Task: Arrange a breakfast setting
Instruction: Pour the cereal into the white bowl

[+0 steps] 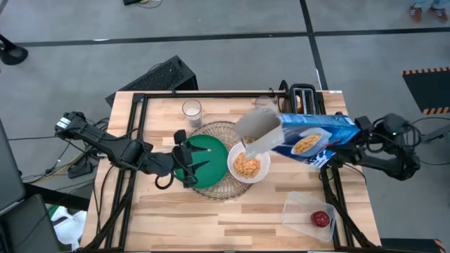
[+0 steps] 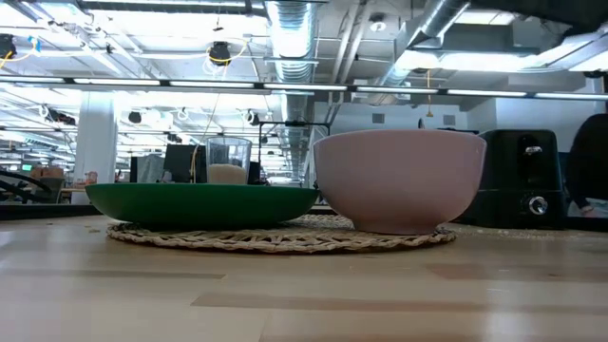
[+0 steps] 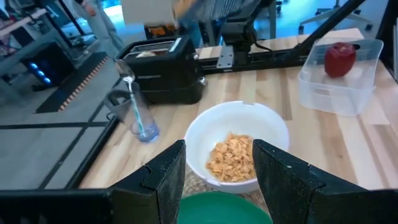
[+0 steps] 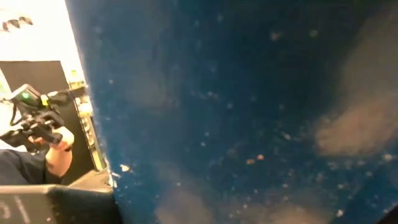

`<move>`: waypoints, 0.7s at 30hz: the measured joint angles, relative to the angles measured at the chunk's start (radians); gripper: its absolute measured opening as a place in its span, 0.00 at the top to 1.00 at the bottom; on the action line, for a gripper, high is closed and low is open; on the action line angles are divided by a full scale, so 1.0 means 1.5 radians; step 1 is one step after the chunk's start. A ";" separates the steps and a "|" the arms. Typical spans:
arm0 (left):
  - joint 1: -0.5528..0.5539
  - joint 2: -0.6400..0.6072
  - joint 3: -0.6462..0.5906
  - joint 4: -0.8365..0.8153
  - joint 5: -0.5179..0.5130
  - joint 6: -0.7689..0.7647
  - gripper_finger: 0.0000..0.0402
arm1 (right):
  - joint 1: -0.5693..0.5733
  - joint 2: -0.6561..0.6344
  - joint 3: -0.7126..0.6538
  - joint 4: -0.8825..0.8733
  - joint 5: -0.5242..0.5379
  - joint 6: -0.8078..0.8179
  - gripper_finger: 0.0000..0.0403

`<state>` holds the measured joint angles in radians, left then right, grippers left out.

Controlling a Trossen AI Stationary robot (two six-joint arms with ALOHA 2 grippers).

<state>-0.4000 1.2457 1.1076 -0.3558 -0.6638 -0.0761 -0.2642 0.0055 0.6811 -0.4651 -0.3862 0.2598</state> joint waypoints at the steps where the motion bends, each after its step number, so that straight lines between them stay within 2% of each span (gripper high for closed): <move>1: 0.001 0.000 0.000 0.006 0.000 0.003 0.57 | 0.000 0.000 0.000 0.011 0.001 -0.003 0.23; 8: 0.013 0.000 0.000 0.023 0.001 0.003 0.57 | 0.000 0.001 -0.012 0.095 0.010 -0.032 0.23; 14: 0.026 0.000 0.000 0.053 -0.018 0.003 0.57 | 0.002 0.011 -0.103 0.266 0.010 -0.024 0.23; 21: 0.030 0.000 0.000 0.070 -0.021 0.025 0.57 | 0.001 0.071 -0.211 0.520 0.012 0.000 0.23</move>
<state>-0.3553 1.2457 1.1072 -0.2505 -0.6952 -0.0380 -0.2623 0.1127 0.3647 0.3143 -0.3676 0.2599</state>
